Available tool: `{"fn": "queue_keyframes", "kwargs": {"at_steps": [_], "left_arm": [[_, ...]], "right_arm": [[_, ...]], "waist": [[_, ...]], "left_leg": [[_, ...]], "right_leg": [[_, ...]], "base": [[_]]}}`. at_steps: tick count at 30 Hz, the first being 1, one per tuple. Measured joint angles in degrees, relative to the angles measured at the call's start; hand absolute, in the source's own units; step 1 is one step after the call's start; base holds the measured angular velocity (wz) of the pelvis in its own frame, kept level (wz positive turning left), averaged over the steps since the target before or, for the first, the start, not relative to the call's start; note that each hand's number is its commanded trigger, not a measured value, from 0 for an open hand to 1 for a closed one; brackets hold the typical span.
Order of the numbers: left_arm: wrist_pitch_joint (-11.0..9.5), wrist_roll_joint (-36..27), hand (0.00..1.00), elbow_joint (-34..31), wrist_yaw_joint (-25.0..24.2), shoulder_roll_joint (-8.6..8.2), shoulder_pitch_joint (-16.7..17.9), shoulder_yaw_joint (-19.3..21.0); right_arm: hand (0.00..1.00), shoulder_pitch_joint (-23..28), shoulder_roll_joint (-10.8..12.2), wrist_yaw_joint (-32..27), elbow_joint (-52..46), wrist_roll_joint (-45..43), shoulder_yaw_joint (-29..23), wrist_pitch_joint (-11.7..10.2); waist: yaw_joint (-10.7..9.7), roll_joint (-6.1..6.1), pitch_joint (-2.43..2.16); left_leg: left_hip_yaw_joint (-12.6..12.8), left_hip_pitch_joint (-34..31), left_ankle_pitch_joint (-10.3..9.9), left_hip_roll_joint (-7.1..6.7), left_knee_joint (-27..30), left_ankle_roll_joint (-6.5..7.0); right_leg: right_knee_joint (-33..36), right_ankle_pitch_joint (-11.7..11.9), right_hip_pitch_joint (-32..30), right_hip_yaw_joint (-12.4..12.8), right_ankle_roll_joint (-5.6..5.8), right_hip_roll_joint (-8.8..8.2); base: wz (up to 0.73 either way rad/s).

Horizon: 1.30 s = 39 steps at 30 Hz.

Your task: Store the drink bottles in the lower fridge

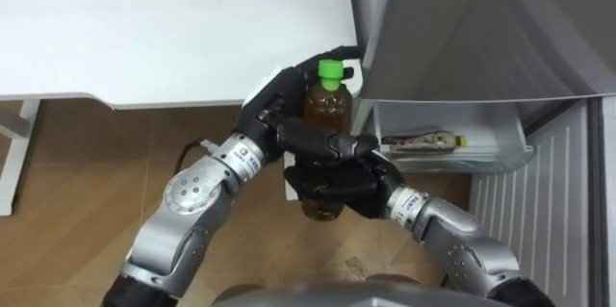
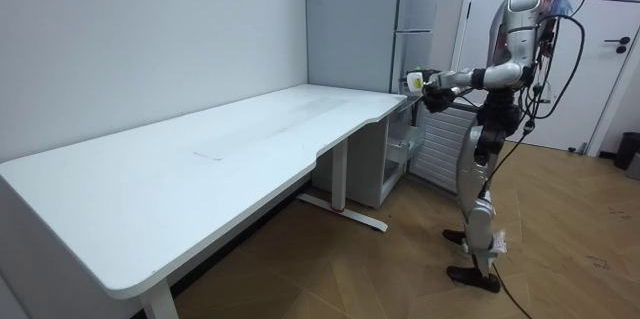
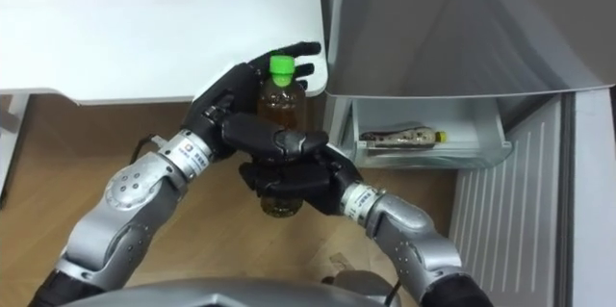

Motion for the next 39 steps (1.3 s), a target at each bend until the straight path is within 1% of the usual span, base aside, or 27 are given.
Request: {"fn": "queue_keyframes", "kwargs": {"at_steps": [3,11,15,19,20,25,27,29,32,35,39], "left_arm": [[-0.3,0.0,0.00,0.0,0.0,0.00,0.0,0.0],[-1.5,0.0,0.00,-0.1,-0.1,0.00,-0.8,0.0],[-1.8,0.0,0.00,-2.6,0.0,-0.02,-1.0,0.8],[-4.1,0.0,0.00,-5.2,0.7,-0.35,-1.0,1.0],[-4.5,0.0,0.00,-5.3,0.7,-0.38,-1.0,1.0],[-4.7,0.0,0.00,-5.2,1.6,-0.11,-1.0,1.1],[-4.8,0.0,0.00,-5.2,2.3,0.04,-1.0,1.3],[-4.8,0.0,0.00,-5.2,2.5,0.02,-1.1,2.0],[-4.8,0.0,0.00,-5.3,2.9,-0.13,-1.6,4.2],[-5.0,1.7,0.00,-5.9,3.7,-0.58,-1.8,9.3],[-6.3,2.7,0.00,-6.0,6.5,-0.67,-1.9,13.1]], "right_arm": [[1.00,0.0,0.0,0.0,0.1,0.0,0.0,0.0],[1.00,0.0,-0.1,0.0,0.5,-0.1,0.1,0.0],[1.00,0.0,-0.1,0.1,0.5,-0.2,0.0,0.0],[1.00,0.0,-0.2,0.3,0.5,-0.5,0.0,0.6],[1.00,0.0,-0.2,0.3,0.5,-0.6,0.0,0.6],[1.00,0.0,-1.2,0.3,0.5,-0.7,0.0,0.6],[1.00,0.0,-1.3,0.3,0.5,-0.6,0.0,0.6],[1.00,0.0,-1.3,0.3,0.5,-0.5,0.0,0.6],[1.00,0.1,-1.5,0.3,0.6,-0.6,-0.3,0.8],[1.00,1.2,-1.1,0.5,0.6,-1.7,-1.7,1.0],[1.00,1.2,-1.4,0.5,0.6,-2.7,-2.3,1.0]], "waist": [[0.0,0.19,-0.09],[0.1,0.44,-0.05],[0.2,1.08,-0.15],[0.2,1.45,-0.21],[0.2,1.45,-0.21],[0.5,1.47,-0.18],[0.8,1.50,-0.14],[1.1,1.54,-0.09],[1.8,1.49,0.10],[2.7,1.23,0.25],[3.4,0.87,0.36]], "left_leg": [[0.2,0.1,0.0,0.04,0.0,0.00],[0.3,0.2,0.0,0.05,-0.1,0.00],[0.3,-0.2,0.0,0.06,-0.2,0.01],[0.4,-0.3,0.0,0.08,0.0,0.01],[0.4,-0.2,0.0,0.07,-0.1,0.01],[0.4,0.7,0.0,0.03,-0.2,0.01],[0.3,0.8,0.0,0.05,-0.3,0.01],[0.3,1.0,0.0,0.05,-0.4,0.01],[0.3,1.2,0.0,0.04,-0.5,0.01],[0.4,1.3,0.0,0.04,-0.6,0.02],[0.4,1.3,0.0,0.04,-0.6,0.02]], "right_leg": [[0.0,0.0,0.0,0.0,0.00,0.01],[0.2,0.0,0.1,0.1,0.00,0.02],[0.3,0.1,-0.5,0.4,-0.01,0.09],[0.3,0.1,-0.5,0.5,-0.03,0.10],[0.3,0.1,-0.5,0.5,-0.03,0.09],[0.1,0.1,0.4,0.4,-0.01,0.04],[0.1,0.1,0.5,0.4,-0.01,0.05],[0.1,0.1,0.7,0.4,-0.01,0.06],[0.0,0.1,0.8,0.4,0.00,0.05],[0.0,0.1,0.7,0.5,0.01,0.07],[0.0,0.1,0.8,0.5,0.01,0.09]], "base": [[-0.01],[0.00],[0.00],[0.00],[0.00],[-0.01],[0.00],[0.00],[0.00],[0.00],[0.00]]}}
